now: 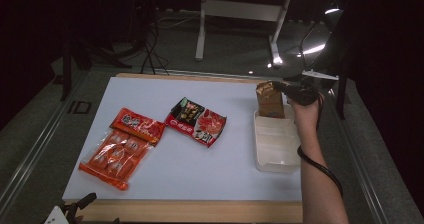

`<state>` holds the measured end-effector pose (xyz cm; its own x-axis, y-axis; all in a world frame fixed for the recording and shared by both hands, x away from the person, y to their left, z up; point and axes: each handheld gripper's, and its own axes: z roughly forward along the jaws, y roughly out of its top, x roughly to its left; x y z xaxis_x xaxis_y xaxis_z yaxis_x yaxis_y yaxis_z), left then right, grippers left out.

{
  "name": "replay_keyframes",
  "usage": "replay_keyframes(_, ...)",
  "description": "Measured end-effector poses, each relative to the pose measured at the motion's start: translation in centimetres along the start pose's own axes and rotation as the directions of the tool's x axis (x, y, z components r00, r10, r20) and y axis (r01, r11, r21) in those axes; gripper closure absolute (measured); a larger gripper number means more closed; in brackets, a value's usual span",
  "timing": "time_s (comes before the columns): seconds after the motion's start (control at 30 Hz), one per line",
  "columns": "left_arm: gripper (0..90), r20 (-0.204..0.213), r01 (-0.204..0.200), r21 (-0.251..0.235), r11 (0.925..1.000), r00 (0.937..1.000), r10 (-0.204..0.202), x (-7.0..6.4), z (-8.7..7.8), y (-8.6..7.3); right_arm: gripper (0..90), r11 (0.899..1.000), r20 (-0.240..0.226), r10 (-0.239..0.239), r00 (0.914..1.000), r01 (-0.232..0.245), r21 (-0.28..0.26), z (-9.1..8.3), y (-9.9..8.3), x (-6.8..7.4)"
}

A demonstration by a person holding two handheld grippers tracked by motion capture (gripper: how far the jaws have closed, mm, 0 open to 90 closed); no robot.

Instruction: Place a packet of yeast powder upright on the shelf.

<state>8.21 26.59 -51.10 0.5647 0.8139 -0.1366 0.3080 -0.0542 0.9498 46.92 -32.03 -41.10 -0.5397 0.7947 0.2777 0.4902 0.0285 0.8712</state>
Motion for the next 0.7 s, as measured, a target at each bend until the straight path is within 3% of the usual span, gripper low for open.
replay_keyframes(0.2,0.3,0.011,-0.02,0.007,0.9998,0.9997,0.02,0.1,0.6,0.2,84.4,1.0,0.06,0.02,0.998,-0.02,-0.007,-0.7,-0.8,-0.3)
replay_keyframes(0.47,0.4,0.042,-0.029,0.011,0.9995,0.9987,0.029,0.1,1.4,0.5,80.2,1.0,0.146,-0.005,0.9893,0.005,0.002,-2.1,-1.1,-0.3)
replay_keyframes(0.7,0.3,0.074,-0.038,0.016,0.9991,0.9966,0.037,0.2,2.2,0.7,65.4,1.0,0.164,0.002,0.9864,-0.002,0.0,-3.5,-1.0,-0.1)
